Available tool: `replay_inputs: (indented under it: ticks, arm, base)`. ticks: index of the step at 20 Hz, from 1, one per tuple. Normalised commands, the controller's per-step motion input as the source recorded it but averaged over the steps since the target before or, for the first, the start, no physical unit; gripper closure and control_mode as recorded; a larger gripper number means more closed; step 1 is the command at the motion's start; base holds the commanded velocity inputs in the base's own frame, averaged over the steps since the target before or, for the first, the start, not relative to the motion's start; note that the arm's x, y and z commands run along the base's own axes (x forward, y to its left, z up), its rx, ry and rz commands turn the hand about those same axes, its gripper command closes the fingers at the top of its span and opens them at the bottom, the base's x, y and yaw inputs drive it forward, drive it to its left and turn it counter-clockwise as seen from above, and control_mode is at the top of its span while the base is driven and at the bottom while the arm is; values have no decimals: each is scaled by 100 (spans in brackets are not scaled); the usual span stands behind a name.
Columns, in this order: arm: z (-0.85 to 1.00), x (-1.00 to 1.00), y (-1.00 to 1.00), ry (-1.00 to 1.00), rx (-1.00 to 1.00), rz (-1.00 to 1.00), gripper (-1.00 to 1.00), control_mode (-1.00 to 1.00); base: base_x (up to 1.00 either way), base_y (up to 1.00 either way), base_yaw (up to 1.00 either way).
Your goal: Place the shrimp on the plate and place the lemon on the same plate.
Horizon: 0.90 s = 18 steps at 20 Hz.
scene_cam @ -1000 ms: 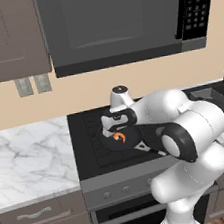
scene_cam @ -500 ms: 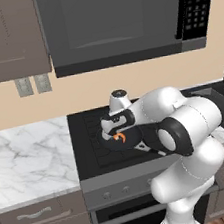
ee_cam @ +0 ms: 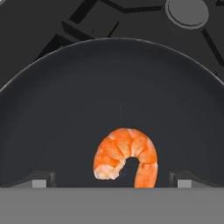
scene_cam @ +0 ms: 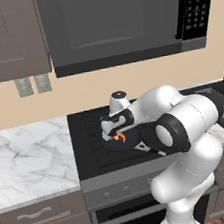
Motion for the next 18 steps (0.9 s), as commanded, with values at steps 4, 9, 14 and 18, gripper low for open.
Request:
replay_inputs:
  ticks: [4, 9, 14, 18]
  arm:
    - [-2, 0, 0, 0, 0, 0, -100, -100]
    - [-4, 0, 0, 0, 0, 0, -100, -100]
    - [-8, 4, 0, 0, 1, 0, -100, -100]
    - [-10, 3, -4, 4, 2, 0, -100, -100]
  base:
    - [0, 0, 0]
    - [0, 0, 0]
    - [0, 0, 0]
    - [0, 0, 0]
